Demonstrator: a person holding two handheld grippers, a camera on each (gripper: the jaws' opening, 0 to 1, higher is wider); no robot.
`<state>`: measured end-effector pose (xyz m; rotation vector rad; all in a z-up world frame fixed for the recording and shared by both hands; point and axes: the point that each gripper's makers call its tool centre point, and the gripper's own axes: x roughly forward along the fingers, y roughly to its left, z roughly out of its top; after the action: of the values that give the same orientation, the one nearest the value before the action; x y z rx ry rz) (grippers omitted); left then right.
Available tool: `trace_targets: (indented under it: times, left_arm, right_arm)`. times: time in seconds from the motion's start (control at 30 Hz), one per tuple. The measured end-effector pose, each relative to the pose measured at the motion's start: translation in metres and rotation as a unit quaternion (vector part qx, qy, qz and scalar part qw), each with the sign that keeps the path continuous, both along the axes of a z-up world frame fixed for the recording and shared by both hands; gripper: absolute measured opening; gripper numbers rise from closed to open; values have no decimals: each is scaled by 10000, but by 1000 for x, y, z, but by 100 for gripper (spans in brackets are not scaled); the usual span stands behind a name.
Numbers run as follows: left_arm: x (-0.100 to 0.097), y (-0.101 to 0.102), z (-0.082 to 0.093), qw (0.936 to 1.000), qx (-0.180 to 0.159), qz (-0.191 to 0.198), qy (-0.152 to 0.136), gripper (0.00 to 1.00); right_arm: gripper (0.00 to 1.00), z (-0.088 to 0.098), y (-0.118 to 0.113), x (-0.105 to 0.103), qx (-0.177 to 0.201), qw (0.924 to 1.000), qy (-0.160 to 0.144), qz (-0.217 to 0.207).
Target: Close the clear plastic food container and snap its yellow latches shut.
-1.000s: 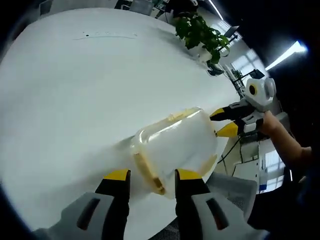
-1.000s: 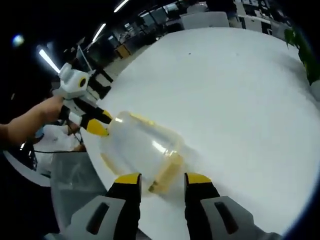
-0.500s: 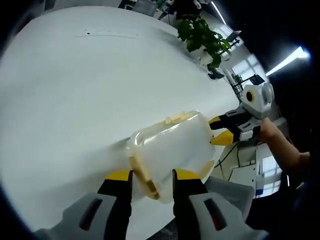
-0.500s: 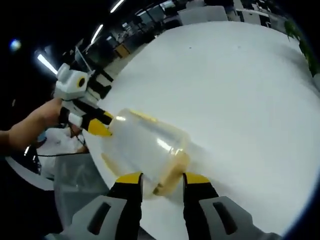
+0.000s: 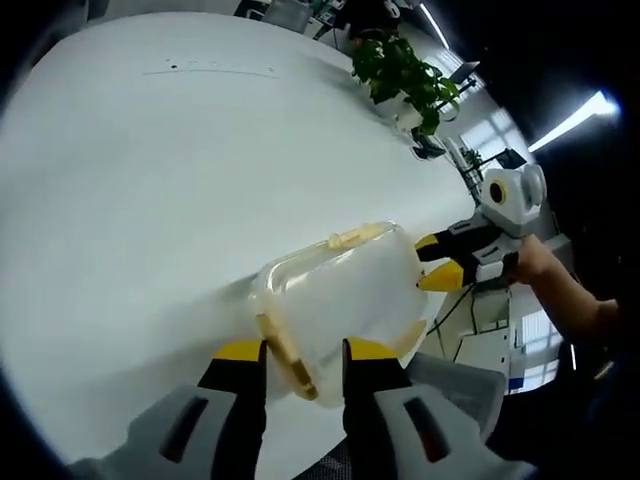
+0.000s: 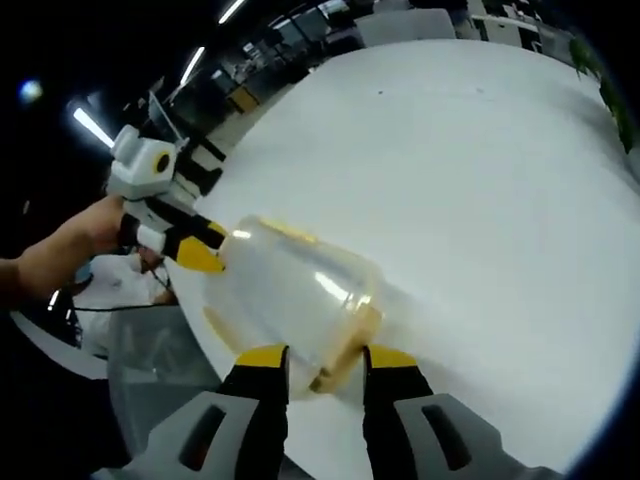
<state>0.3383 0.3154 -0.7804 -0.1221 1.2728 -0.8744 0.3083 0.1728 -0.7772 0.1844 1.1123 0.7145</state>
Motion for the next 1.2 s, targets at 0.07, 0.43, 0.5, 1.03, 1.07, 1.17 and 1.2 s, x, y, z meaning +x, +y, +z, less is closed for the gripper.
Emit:
trace_targets:
  times: [0.07, 0.43, 0.5, 1.03, 1.07, 1.17, 1.2]
  left_arm:
    - [1, 0, -1, 10000, -14, 16, 29, 26]
    - [1, 1, 0, 10000, 14, 51, 68, 25]
    - [1, 0, 0, 9999, 40, 50, 81, 26]
    - [-1, -2, -1, 9998, 126, 135, 62, 27]
    - [0, -2, -1, 9998, 127, 141, 50, 27]
    - [-2, -1, 0, 9998, 124, 167, -16, 27]
    - [-1, -1, 0, 9997, 126, 194, -37, 27]
  right_arm:
    - [26, -1, -1, 0, 138, 9999, 26, -87]
    - [25, 0, 2, 1, 25, 9999, 145, 0]
    - [25, -1, 1, 2, 20, 9999, 159, -4]
    - [26, -2, 0, 0, 1, 9998, 191, -29]
    - [26, -2, 0, -1, 4, 9998, 174, -31]
    - [26, 0, 2, 0, -88, 9999, 83, 1]
    - [26, 0, 1, 0, -201, 9998, 3, 74]
